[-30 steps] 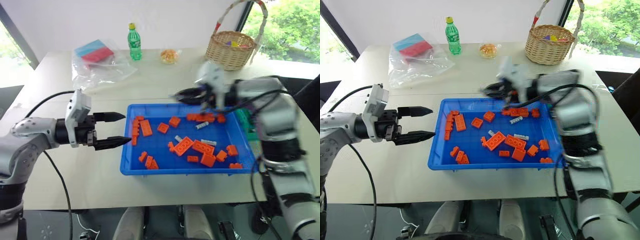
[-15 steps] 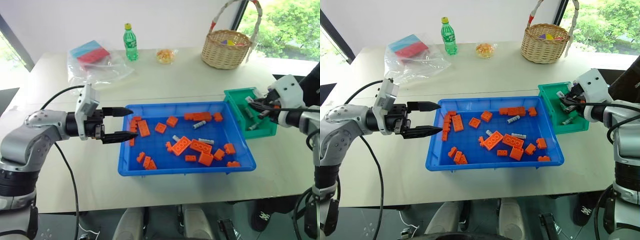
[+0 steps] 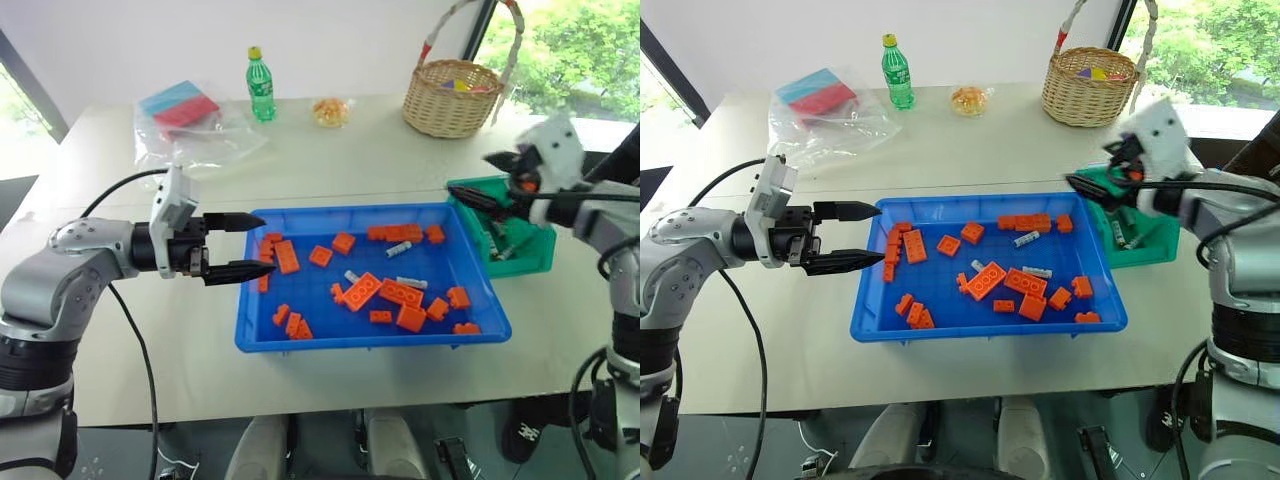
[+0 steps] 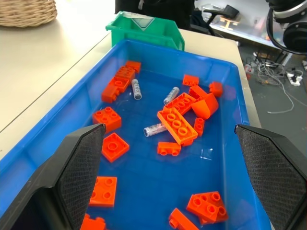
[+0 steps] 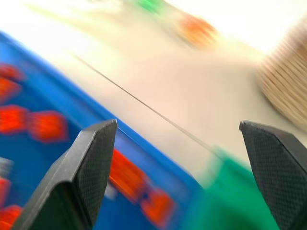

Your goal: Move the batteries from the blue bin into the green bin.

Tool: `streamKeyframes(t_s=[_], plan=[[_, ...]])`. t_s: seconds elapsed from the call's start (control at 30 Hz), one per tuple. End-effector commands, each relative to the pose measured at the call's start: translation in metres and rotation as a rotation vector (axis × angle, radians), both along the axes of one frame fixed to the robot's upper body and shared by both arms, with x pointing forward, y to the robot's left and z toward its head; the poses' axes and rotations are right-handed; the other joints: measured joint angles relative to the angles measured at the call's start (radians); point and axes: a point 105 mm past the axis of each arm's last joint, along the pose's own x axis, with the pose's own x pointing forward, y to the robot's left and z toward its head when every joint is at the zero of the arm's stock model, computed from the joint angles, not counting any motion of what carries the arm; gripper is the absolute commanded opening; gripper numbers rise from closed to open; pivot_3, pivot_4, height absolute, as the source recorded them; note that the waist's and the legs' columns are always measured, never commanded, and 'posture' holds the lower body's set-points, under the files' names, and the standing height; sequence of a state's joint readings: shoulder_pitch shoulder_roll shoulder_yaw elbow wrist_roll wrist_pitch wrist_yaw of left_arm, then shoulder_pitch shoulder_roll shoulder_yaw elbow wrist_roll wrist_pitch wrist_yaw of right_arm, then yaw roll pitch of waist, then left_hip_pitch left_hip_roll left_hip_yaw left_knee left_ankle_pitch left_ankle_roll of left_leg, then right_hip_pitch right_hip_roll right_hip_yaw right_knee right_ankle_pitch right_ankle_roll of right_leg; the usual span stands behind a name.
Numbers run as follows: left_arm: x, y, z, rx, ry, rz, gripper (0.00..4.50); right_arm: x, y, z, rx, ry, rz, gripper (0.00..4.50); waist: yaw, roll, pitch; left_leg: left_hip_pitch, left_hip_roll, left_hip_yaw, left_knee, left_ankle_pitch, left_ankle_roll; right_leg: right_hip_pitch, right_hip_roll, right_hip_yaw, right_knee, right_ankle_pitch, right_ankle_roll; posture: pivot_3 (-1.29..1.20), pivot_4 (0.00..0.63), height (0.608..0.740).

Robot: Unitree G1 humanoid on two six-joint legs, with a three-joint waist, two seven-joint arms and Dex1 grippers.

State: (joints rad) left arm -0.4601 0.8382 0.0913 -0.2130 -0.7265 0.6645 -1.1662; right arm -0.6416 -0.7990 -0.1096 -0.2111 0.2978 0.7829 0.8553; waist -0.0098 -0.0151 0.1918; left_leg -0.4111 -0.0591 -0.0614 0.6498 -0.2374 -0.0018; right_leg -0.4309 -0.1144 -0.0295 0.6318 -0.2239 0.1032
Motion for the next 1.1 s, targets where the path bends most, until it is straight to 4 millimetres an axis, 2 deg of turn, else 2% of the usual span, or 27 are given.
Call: streamKeyframes(t_s=[0.03, 0.2, 0.3, 0.37, 0.53, 0.67, 0.7, 0.77, 0.83, 0.93, 1.07, 1.1], plan=[[0.001, -0.002, 0.011, 0.004, -0.053, -0.003, 4.50, 0.015, 0.025, -0.010, -0.049, 0.058, 0.039, 4.17, -0.002, 0.000, 0.000, 0.000, 0.000, 0.000, 0.001, 0.000, 0.000, 0.000, 0.000, 0.000, 0.000, 0.000, 0.000, 0.00, 0.150, 0.693], [0.001, -0.001, 0.012, 0.007, -0.062, 0.014, 4.50, 0.017, 0.067, -0.034, -0.082, 0.185, 0.074, 4.17, -0.002, 0.000, 0.000, 0.000, 0.000, 0.000, 0.000, 0.000, 0.000, 0.000, -0.001, 0.000, 0.000, 0.000, -0.001, 0.00, 0.150, 0.693], [-0.002, 0.003, 0.011, 0.008, -0.058, 0.027, 4.50, -0.002, 0.095, -0.050, -0.050, 0.343, 0.126, 4.17, -0.002, 0.000, 0.000, -0.001, 0.000, -0.001, -0.001, 0.000, 0.000, -0.002, -0.001, 0.000, 0.001, 0.000, 0.000, 0.00, 0.150, 0.693], [-0.003, 0.005, 0.010, 0.009, -0.056, 0.035, 4.50, -0.010, 0.101, -0.058, -0.052, 0.402, 0.129, 4.17, -0.002, 0.000, 0.000, -0.003, 0.000, -0.001, -0.001, 0.000, 0.000, -0.004, -0.002, 0.000, 0.001, 0.000, 0.000, 0.00, 0.150, 0.693], [-0.005, 0.005, 0.009, 0.002, -0.055, 0.049, 4.50, -0.015, 0.099, -0.075, -0.106, 0.439, 0.117, 4.17, 0.000, 0.000, 0.000, -0.005, -0.002, -0.001, 0.001, 0.000, 0.000, -0.005, -0.002, 0.000, 0.001, 0.000, 0.000, 0.00, 0.150, 0.693], [-0.005, 0.005, 0.008, -0.005, -0.057, 0.054, 4.50, -0.021, 0.103, -0.080, -0.118, 0.465, 0.138, 4.17, -0.002, 0.000, 0.000, -0.005, -0.002, -0.001, 0.002, 0.000, 0.000, -0.005, -0.002, 0.000, 0.001, 0.000, 0.000, 0.00, 0.150, 0.693], [-0.006, 0.005, 0.008, -0.007, -0.058, 0.056, 4.50, -0.022, 0.103, -0.079, -0.120, 0.457, 0.146, 4.17, -0.002, 0.000, 0.000, -0.005, -0.002, -0.001, 0.001, 0.000, 0.000, -0.005, -0.002, 0.000, 0.001, 0.000, 0.000, 0.00, 0.150, 0.693], [-0.005, 0.005, 0.008, -0.011, -0.059, 0.060, 4.50, -0.025, 0.104, -0.068, -0.174, 0.333, 0.220, 4.17, -0.002, 0.000, 0.000, -0.005, -0.002, -0.001, 0.001, 0.000, 0.000, -0.005, -0.002, 0.000, 0.001, 0.000, 0.000, 0.00, 0.150, 0.693], [-0.004, 0.006, 0.007, -0.012, -0.058, 0.062, 4.50, -0.033, 0.101, -0.057, -0.250, 0.205, 0.343, 4.17, 0.000, 0.000, 0.000, -0.005, -0.002, -0.001, 0.001, 0.000, 0.000, -0.005, -0.002, 0.000, 0.001, 0.000, 0.000, 0.00, 0.150, 0.693], [-0.002, 0.005, 0.007, -0.013, -0.060, 0.059, 4.50, -0.040, 0.091, -0.035, -0.287, 0.106, 0.515, 4.17, -0.003, 0.000, 0.000, -0.005, -0.002, -0.001, 0.002, 0.000, 0.000, -0.004, -0.001, -0.001, 0.000, 0.000, 0.001, 0.00, 0.150, 0.693], [0.001, 0.005, 0.009, -0.018, -0.065, 0.058, 4.50, -0.036, 0.077, -0.033, -0.389, 0.048, 0.629, 4.17, -0.005, -0.001, 0.000, -0.002, -0.002, 0.000, 0.002, 0.000, 0.000, -0.001, -0.001, -0.001, 0.000, 0.000, 0.001, 0.00, 0.150, 0.693], [0.001, 0.005, 0.009, -0.018, -0.066, 0.058, 4.50, -0.034, 0.074, -0.035, -0.414, 0.051, 0.648, 4.35, -0.006, -0.001, 0.000, -0.001, -0.001, 0.000, 0.002, 0.000, 0.000, -0.001, -0.001, -0.001, 0.000, 0.000, 0.001, 0.00, 0.150, 0.693]])
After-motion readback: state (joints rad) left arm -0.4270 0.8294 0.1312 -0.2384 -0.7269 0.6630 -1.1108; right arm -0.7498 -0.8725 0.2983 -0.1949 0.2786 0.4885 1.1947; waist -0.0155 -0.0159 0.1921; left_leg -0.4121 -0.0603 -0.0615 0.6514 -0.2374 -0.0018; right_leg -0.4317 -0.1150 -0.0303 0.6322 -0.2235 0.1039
